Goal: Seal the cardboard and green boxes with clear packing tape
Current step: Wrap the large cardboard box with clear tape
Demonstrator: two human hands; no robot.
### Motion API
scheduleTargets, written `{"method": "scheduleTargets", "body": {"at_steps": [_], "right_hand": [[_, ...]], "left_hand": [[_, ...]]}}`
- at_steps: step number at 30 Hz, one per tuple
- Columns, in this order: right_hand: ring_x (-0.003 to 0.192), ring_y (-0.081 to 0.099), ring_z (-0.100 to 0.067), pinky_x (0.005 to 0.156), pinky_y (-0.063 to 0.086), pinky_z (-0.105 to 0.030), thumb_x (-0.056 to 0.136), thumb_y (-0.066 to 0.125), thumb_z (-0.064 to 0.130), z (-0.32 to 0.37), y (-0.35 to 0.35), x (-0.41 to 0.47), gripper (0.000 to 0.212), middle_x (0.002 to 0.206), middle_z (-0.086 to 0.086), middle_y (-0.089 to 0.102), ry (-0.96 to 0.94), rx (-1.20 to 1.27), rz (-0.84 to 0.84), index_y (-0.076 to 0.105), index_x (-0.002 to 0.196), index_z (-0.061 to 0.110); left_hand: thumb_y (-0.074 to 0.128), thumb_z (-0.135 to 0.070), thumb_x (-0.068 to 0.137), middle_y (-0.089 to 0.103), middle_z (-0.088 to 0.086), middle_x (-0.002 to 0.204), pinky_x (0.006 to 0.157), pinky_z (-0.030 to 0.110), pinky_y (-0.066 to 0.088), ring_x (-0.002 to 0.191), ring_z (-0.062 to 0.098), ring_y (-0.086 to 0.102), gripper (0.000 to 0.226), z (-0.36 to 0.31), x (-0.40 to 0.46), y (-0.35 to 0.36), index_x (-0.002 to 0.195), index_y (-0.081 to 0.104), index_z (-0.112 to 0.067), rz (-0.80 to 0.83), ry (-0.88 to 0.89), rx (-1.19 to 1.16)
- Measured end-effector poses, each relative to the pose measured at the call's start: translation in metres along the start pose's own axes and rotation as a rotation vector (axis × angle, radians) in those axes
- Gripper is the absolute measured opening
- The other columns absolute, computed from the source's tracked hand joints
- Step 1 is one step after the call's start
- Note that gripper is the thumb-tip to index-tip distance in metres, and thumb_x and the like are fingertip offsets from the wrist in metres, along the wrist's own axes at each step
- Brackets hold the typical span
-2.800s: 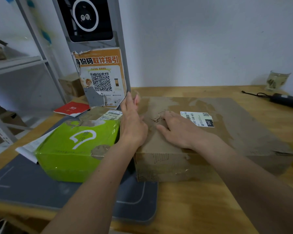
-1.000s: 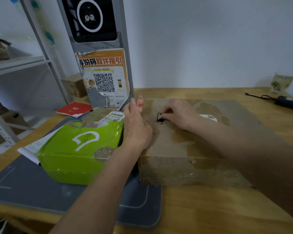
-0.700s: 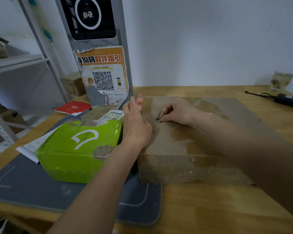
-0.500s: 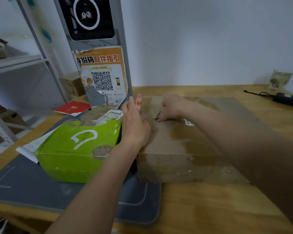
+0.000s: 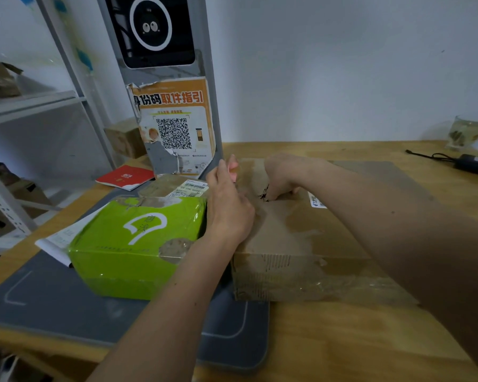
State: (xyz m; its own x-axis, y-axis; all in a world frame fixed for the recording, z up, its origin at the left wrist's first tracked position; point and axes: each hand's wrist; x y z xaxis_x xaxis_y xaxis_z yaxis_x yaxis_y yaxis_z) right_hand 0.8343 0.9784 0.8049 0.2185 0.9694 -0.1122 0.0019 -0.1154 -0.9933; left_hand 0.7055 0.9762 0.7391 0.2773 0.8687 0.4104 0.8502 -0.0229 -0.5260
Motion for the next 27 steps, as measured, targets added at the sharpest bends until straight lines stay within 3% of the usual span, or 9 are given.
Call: {"method": "scheduleTargets", "body": {"at_steps": [6, 10, 12, 13, 15, 19, 22, 25, 27], "right_hand": [[0.063, 0.050, -0.023, 0.050, 0.040, -0.027, 0.086, 0.068, 0.018, 0.008, 0.002, 0.001, 0.031, 0.070, -0.004, 0.044, 0.005, -0.047, 0.039, 0.038, 0.082, 0.012], [0.052, 0.046, -0.017, 0.050, 0.041, -0.026, 0.088, 0.065, 0.009, 0.006, -0.002, -0.002, 0.047, 0.068, -0.005, 0.045, -0.026, -0.017, 0.047, 0.024, 0.065, 0.016], [0.055, 0.045, -0.016, 0.050, 0.040, -0.026, 0.087, 0.065, 0.008, 0.005, -0.002, -0.007, 0.037, 0.071, -0.004, 0.048, -0.063, -0.037, 0.021, 0.034, 0.068, 0.013], [0.061, 0.047, -0.019, 0.054, 0.042, -0.028, 0.086, 0.066, 0.008, 0.007, -0.002, -0.011, 0.023, 0.077, -0.006, 0.052, -0.091, -0.068, -0.001, 0.044, 0.079, 0.009], [0.079, 0.047, -0.024, 0.061, 0.041, -0.029, 0.083, 0.066, 0.005, 0.008, 0.001, -0.013, 0.032, 0.090, -0.007, 0.054, -0.130, -0.103, -0.022, 0.047, 0.108, 0.008], [0.077, 0.045, -0.026, 0.057, 0.036, -0.028, 0.082, 0.071, 0.020, -0.001, 0.004, -0.004, 0.044, 0.067, -0.002, 0.039, -0.169, -0.036, -0.056, 0.032, 0.070, 0.005], [0.073, 0.045, -0.028, 0.049, 0.035, -0.029, 0.077, 0.076, 0.022, -0.010, 0.012, 0.003, 0.041, 0.065, -0.005, 0.042, -0.131, 0.101, -0.091, 0.041, 0.061, 0.007], [0.082, 0.061, -0.030, 0.065, 0.050, -0.031, 0.072, 0.080, 0.020, -0.016, 0.015, 0.007, 0.029, 0.085, -0.014, 0.066, -0.104, 0.224, -0.080, 0.068, 0.083, -0.003], [0.068, 0.061, -0.021, 0.059, 0.049, -0.026, 0.074, 0.079, 0.015, -0.021, 0.012, 0.007, 0.023, 0.080, -0.012, 0.067, -0.098, 0.329, -0.016, 0.070, 0.086, -0.002]], "left_hand": [[0.048, 0.006, 0.092, 0.026, 0.004, 0.147, 0.098, 0.020, 0.035, 0.123, 0.015, 0.051, 0.068, 0.001, 0.002, 0.000, 0.152, 0.022, -0.013, -0.007, 0.008, 0.030], [0.048, 0.007, 0.092, 0.026, 0.004, 0.146, 0.102, 0.024, 0.037, 0.122, 0.015, 0.052, 0.069, 0.000, 0.001, 0.000, 0.152, 0.022, -0.015, 0.004, -0.001, 0.031], [0.048, 0.006, 0.091, 0.027, 0.004, 0.145, 0.101, 0.025, 0.037, 0.120, 0.017, 0.053, 0.068, 0.001, 0.002, 0.001, 0.151, 0.024, -0.015, 0.002, -0.001, 0.035], [0.049, 0.006, 0.091, 0.028, 0.004, 0.145, 0.101, 0.026, 0.038, 0.119, 0.017, 0.054, 0.068, 0.001, 0.003, 0.001, 0.151, 0.025, -0.015, 0.000, -0.001, 0.036], [0.050, 0.004, 0.092, 0.029, 0.003, 0.144, 0.101, 0.029, 0.041, 0.118, 0.019, 0.055, 0.066, 0.001, 0.003, 0.001, 0.150, 0.027, -0.017, 0.000, -0.007, 0.034], [0.051, 0.004, 0.091, 0.030, 0.003, 0.143, 0.104, 0.035, 0.043, 0.118, 0.020, 0.056, 0.065, 0.002, 0.002, 0.002, 0.149, 0.029, -0.016, -0.004, 0.002, 0.017], [0.051, 0.004, 0.090, 0.030, 0.003, 0.141, 0.105, 0.034, 0.042, 0.119, 0.020, 0.055, 0.065, 0.004, 0.003, 0.003, 0.149, 0.029, -0.016, -0.007, 0.010, 0.025], [0.050, 0.004, 0.091, 0.030, 0.002, 0.143, 0.100, 0.025, 0.039, 0.121, 0.016, 0.053, 0.065, 0.003, 0.003, 0.002, 0.149, 0.028, -0.016, 0.001, 0.007, 0.047], [0.050, 0.004, 0.091, 0.030, 0.002, 0.142, 0.103, 0.029, 0.041, 0.123, 0.016, 0.052, 0.065, 0.002, 0.003, 0.001, 0.149, 0.028, -0.016, 0.000, 0.011, 0.042]]}}
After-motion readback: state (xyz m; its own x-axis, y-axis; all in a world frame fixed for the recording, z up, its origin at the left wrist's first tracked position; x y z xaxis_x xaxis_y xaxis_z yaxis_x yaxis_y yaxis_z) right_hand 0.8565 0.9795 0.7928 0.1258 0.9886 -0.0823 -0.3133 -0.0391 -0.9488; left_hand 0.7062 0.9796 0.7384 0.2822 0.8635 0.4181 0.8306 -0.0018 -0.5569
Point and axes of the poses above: each hand's wrist, its own x-axis towards the middle knuckle, its own y-axis out of the palm, z = x × y
